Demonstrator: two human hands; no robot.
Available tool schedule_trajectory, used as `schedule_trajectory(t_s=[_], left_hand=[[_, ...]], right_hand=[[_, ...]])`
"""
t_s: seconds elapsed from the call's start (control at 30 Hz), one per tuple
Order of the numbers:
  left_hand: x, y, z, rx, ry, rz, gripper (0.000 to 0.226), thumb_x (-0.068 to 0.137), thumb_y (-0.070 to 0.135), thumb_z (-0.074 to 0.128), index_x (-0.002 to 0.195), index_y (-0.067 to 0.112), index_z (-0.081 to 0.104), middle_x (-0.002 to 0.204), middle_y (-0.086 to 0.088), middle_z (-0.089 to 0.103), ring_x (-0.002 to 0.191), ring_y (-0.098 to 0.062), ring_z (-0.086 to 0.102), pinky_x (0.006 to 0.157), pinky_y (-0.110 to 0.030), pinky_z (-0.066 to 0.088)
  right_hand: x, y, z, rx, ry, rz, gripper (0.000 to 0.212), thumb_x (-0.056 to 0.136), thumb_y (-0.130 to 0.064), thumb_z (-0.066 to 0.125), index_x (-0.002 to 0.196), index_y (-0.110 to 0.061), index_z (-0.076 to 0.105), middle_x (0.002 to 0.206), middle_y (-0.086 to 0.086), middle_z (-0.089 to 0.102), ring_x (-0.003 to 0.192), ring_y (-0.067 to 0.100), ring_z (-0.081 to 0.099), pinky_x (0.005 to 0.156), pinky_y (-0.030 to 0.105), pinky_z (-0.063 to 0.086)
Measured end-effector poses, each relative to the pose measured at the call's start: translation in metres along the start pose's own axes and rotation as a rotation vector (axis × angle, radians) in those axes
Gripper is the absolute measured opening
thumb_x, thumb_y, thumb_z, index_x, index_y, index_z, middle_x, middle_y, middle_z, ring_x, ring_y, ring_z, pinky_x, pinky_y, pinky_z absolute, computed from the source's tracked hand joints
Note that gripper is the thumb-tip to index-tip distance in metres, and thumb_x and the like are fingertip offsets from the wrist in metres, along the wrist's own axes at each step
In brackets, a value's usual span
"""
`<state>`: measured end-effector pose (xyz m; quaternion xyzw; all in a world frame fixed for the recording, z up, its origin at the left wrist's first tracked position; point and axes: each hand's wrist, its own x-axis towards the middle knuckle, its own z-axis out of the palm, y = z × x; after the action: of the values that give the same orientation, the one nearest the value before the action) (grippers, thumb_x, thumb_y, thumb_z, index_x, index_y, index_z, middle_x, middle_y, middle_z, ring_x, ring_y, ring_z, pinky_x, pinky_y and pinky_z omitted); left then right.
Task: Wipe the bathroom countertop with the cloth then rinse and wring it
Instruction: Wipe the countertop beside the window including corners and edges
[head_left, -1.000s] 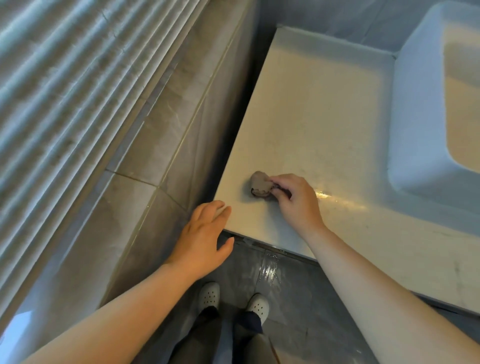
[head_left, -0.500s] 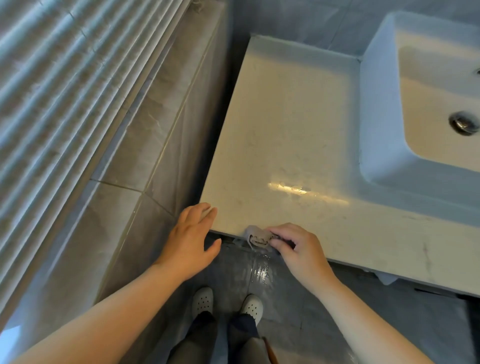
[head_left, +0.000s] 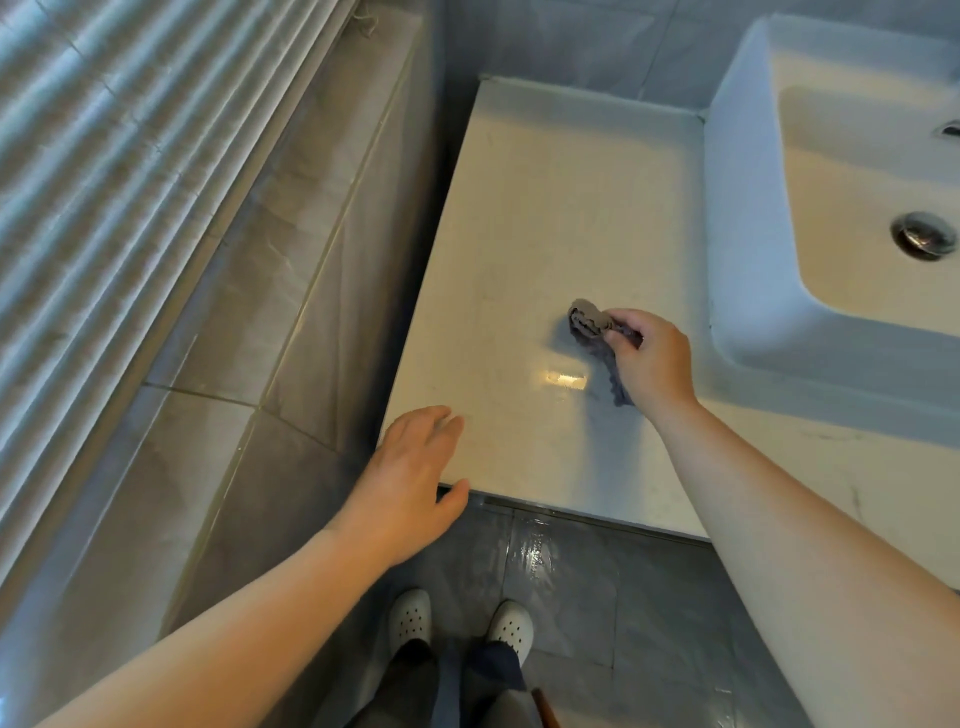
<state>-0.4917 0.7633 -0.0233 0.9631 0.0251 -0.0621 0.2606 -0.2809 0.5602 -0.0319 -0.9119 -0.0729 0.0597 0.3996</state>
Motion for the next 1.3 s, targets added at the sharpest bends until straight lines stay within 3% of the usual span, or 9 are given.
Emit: schedule_trajectory(t_s=[0.17, 0.43, 0.53, 0.63, 0.73, 0.87, 1.03, 1.17, 1.3], left_hand=[[0.005, -0.007, 0.012, 0.108, -0.056, -0.009, 0.083, 0.081, 0.06, 0.025, 0.148, 0.011, 0.027, 0.154, -0.004, 0.021, 0.14, -0.018, 0.012, 0.112, -0.025, 0.011], [0.004, -0.011, 0.011, 0.17, -0.098, -0.006, 0.086, 0.078, 0.062, 0.025, 0.149, 0.012, 0.027, 0.154, -0.005, 0.021, 0.14, -0.021, 0.014, 0.115, -0.03, 0.013], [0.003, -0.01, 0.01, 0.188, -0.109, -0.002, 0.083, 0.083, 0.062, 0.03, 0.151, 0.016, 0.017, 0.157, -0.002, 0.011, 0.142, -0.019, 0.006, 0.112, -0.025, 0.004], [0.003, -0.008, 0.01, 0.178, -0.11, 0.002, 0.08, 0.088, 0.054, 0.046, 0.151, 0.015, 0.016, 0.157, -0.002, 0.01, 0.142, -0.019, 0.005, 0.11, -0.025, 0.003], [0.002, -0.01, 0.01, 0.195, -0.126, 0.0, 0.082, 0.084, 0.058, 0.04, 0.15, 0.012, 0.022, 0.155, -0.006, 0.018, 0.141, -0.021, 0.011, 0.112, -0.027, 0.007], [0.003, -0.01, 0.011, 0.216, -0.118, 0.007, 0.087, 0.077, 0.062, 0.033, 0.146, 0.009, 0.033, 0.151, -0.009, 0.028, 0.137, -0.022, 0.018, 0.111, -0.03, 0.014], [0.004, -0.006, 0.01, 0.18, -0.096, 0.015, 0.086, 0.08, 0.061, 0.037, 0.149, 0.01, 0.026, 0.154, -0.007, 0.022, 0.14, -0.021, 0.013, 0.111, -0.025, 0.009], [0.003, -0.005, 0.009, 0.155, -0.086, 0.007, 0.085, 0.081, 0.061, 0.038, 0.149, 0.011, 0.024, 0.155, -0.005, 0.019, 0.141, -0.019, 0.01, 0.11, -0.024, 0.006], [0.005, -0.005, 0.009, 0.165, -0.09, 0.016, 0.093, 0.075, 0.067, 0.023, 0.149, 0.011, 0.023, 0.155, -0.005, 0.018, 0.14, -0.018, 0.008, 0.109, -0.022, 0.003]], right_hand=[[-0.017, 0.01, 0.015, -0.021, 0.001, -0.052, 0.03, 0.089, -0.006, 0.056, 0.114, -0.017, 0.068, 0.102, 0.004, 0.066, 0.094, 0.022, 0.059, 0.082, 0.03, 0.044], [-0.104, 0.019, 0.024, -0.046, -0.076, -0.166, 0.028, 0.084, -0.008, 0.062, 0.108, -0.021, 0.07, 0.1, -0.008, 0.067, 0.092, 0.014, 0.057, 0.082, 0.029, 0.042], [-0.14, 0.016, 0.022, -0.024, -0.138, -0.118, 0.029, 0.087, -0.009, 0.062, 0.109, -0.026, 0.069, 0.099, -0.016, 0.064, 0.093, 0.006, 0.055, 0.086, 0.03, 0.043], [-0.16, 0.006, 0.01, 0.064, -0.25, -0.047, 0.028, 0.089, -0.009, 0.06, 0.109, -0.026, 0.07, 0.097, -0.019, 0.065, 0.094, -0.002, 0.056, 0.084, 0.019, 0.044], [-0.159, -0.009, -0.012, 0.248, -0.322, 0.084, 0.031, 0.091, -0.006, 0.059, 0.108, -0.03, 0.068, 0.1, -0.02, 0.067, 0.093, -0.006, 0.06, 0.078, 0.009, 0.046], [-0.112, -0.005, -0.032, 0.372, -0.211, 0.15, 0.032, 0.089, -0.004, 0.06, 0.102, -0.032, 0.067, 0.099, -0.012, 0.069, 0.093, 0.004, 0.064, 0.082, 0.017, 0.046], [-0.053, 0.02, -0.045, -0.111, 0.26, 0.173, 0.038, 0.093, -0.018, 0.055, 0.131, -0.01, 0.052, 0.128, 0.012, 0.054, 0.122, 0.028, 0.047, 0.103, 0.036, 0.038], [-0.066, 0.019, -0.023, -0.248, 0.142, -0.09, 0.037, 0.086, -0.018, 0.065, 0.121, -0.01, 0.06, 0.124, 0.011, 0.057, 0.116, 0.031, 0.05, 0.098, 0.039, 0.041], [-0.054, 0.034, -0.009, -0.424, 0.06, -0.025, 0.056, 0.086, -0.026, 0.067, 0.137, -0.014, 0.048, 0.143, 0.009, 0.045, 0.129, 0.031, 0.04, 0.103, 0.048, 0.035]])
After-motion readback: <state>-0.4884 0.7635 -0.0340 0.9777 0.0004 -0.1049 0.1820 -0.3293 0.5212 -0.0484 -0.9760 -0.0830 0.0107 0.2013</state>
